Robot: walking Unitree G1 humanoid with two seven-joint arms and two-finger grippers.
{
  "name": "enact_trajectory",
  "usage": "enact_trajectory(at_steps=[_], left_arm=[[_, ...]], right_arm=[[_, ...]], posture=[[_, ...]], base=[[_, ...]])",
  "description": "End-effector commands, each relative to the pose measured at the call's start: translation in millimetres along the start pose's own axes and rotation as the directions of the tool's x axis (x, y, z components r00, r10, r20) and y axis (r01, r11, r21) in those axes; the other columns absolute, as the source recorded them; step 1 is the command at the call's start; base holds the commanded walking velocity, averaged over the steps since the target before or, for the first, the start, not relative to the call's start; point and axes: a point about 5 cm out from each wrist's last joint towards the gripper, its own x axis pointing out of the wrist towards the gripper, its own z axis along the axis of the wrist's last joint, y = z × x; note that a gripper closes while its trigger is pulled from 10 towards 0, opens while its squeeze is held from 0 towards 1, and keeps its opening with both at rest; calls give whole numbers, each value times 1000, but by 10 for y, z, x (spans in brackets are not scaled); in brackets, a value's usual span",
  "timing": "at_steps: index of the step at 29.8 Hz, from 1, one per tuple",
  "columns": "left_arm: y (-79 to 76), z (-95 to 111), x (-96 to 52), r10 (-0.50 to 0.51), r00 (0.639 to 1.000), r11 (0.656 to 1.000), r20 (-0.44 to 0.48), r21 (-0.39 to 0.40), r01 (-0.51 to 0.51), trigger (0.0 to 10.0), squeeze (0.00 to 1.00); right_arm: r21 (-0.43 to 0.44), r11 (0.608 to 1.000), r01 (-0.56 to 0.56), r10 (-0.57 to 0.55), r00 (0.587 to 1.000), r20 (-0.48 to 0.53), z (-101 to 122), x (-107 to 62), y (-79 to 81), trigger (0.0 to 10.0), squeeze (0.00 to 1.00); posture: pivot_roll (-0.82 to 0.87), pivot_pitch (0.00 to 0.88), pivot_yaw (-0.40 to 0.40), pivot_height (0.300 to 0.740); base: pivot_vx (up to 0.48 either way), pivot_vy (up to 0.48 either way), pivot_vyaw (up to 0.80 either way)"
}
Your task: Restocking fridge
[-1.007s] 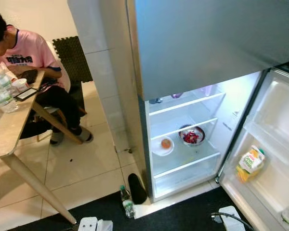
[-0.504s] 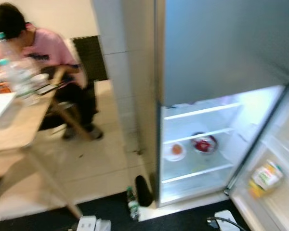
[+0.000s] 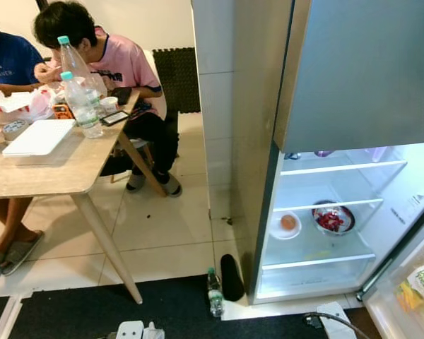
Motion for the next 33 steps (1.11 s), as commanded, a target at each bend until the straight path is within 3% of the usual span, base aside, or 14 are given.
enact_trajectory(at_steps=[1,19,27,33], left_arm=[[-5,-17,-2,-4,1000,1000,-3,3,4,10000,0],[-24,13,6,-11,1000,1000,5,2,11,10000,0],[-16,15,5,7,1000,999,19,-42,-6,10000,0],[-21,14,5,-1,1000,1000,20,-24,1,10000,0]], right_arm=[[2,1000,7,-7,1000,10,31,0,-22,10000,0],[-5,1000,0,0,1000,8,25,2,1,10000,0],[-9,1000,-4,4,1000,7,26,1,-3,10000,0],[-5,1000,-12,12,1000,8,28,2,6,10000,0]], posture=[[-2,0,32,740],[-4,0,33,740],[-5,0,31,740],[-7,0,32,740]], base=[[0,-458,0],[0,-458,0],[0,0,0],[0,0,0]])
